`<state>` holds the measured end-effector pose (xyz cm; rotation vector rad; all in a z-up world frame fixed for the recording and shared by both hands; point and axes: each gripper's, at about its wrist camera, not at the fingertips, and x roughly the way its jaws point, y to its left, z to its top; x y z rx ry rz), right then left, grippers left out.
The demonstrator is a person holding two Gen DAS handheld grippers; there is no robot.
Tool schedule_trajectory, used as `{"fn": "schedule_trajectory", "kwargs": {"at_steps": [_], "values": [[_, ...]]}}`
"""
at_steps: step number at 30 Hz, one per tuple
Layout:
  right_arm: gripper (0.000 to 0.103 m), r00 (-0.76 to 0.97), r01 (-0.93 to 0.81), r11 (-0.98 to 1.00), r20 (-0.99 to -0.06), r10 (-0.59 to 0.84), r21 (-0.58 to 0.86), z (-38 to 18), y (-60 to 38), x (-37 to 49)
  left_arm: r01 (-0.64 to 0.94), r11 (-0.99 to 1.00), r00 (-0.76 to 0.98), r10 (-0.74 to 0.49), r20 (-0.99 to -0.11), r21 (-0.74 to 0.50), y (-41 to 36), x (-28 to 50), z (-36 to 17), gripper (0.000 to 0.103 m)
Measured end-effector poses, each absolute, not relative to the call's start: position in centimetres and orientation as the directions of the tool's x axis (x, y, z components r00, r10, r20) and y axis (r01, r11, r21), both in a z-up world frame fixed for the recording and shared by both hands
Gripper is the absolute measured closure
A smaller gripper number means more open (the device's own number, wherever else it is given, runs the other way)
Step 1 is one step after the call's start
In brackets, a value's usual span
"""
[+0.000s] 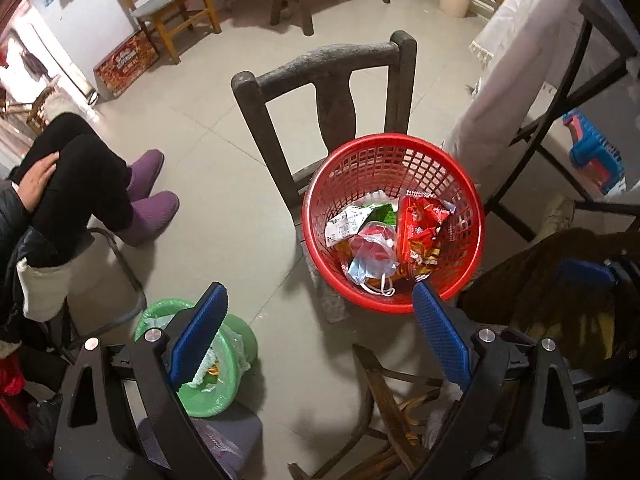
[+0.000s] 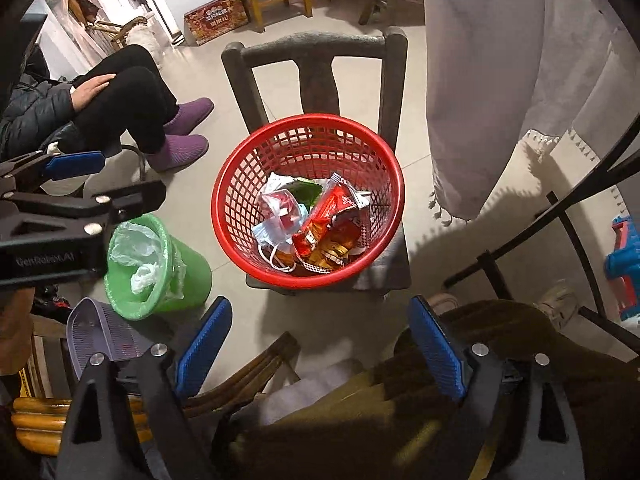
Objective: Collect trash
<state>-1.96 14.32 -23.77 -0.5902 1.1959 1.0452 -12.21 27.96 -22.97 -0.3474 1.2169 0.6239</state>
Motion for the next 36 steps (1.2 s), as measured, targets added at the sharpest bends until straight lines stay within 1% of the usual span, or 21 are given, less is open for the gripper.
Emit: {"fn": "schedule_trajectory", "kwargs": {"at_steps": [5, 18, 36], "values": [[0.015, 0.01, -0.886, 0.44, -0.94, 0.34, 0.15, -23.7, 14.2, -1.8, -0.624, 0.777, 0.205, 0.26, -0.944, 0.079, 28.4, -12.5, -23.3, 0.013], [0.015, 0.019, -0.882, 0.446, -0.933, 0.361, 0.154, -23.0, 13.8, -1.5, -0.599, 0.79, 0.181, 0.292, -0.939, 0.13, 27.9, -12.2, -23.4, 0.013], [0.015, 0.026, -0.881, 0.447, -0.929, 0.369, 0.153, -22.6, 13.8, -1.3, -0.596, 0.792, 0.181, 0.291, -0.939, 0.13, 27.8, -12.1, -23.4, 0.013]]}}
